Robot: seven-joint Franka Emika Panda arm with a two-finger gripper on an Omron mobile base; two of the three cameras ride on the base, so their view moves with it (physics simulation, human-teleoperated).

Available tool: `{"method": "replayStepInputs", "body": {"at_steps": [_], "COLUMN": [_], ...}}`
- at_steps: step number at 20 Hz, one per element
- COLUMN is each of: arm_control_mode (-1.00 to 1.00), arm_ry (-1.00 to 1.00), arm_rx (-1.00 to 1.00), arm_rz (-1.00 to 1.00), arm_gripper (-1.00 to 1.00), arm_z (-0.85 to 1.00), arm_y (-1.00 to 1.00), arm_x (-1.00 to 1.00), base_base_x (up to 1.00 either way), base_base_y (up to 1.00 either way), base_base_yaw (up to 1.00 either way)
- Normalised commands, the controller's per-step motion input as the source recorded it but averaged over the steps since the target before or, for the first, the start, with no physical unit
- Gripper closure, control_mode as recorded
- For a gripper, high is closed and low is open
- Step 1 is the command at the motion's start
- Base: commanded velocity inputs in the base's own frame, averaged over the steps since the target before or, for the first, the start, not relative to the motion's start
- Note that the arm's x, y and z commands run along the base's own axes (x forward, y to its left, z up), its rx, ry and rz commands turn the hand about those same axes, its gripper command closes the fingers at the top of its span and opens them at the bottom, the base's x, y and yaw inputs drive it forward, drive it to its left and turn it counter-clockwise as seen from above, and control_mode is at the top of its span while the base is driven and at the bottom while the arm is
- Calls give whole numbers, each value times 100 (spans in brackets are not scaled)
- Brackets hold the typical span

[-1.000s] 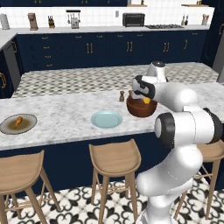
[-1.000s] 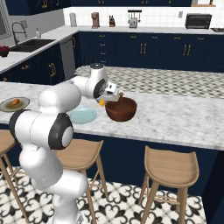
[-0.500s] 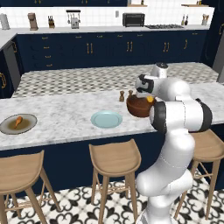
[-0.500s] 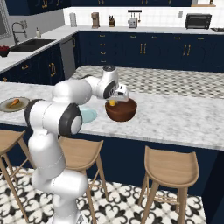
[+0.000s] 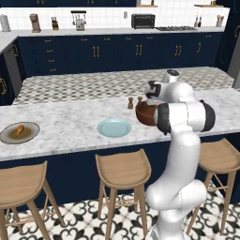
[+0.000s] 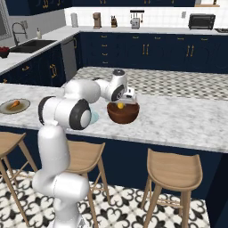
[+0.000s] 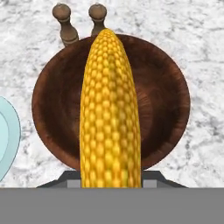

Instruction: Pick the chicken drumstick and corn from their plates and place them in the bowl. Then put the bowl in the fridge.

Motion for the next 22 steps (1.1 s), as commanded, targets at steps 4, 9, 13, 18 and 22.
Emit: {"method": "replayStepInputs", "body": {"at_steps": [4,9,13,18,22], "arm_control_mode": [-100,-100,-100,-100,-100], "arm_ry": [0,0,0,0,0], "arm_rx": [0,0,0,-1,0], "arm_rz": [0,0,0,0,0], "arm_gripper": [100,100,100,-100,-100], "arm_z": [-41,-41,-41,-30,-1], "arm_y": [0,0,0,1,0], "arm_x": [16,26,27,24,6], "base_base_x": [0,0,0,0,0], "base_base_y": [0,0,0,0,0], "base_base_yaw": [0,0,0,0,0]}}
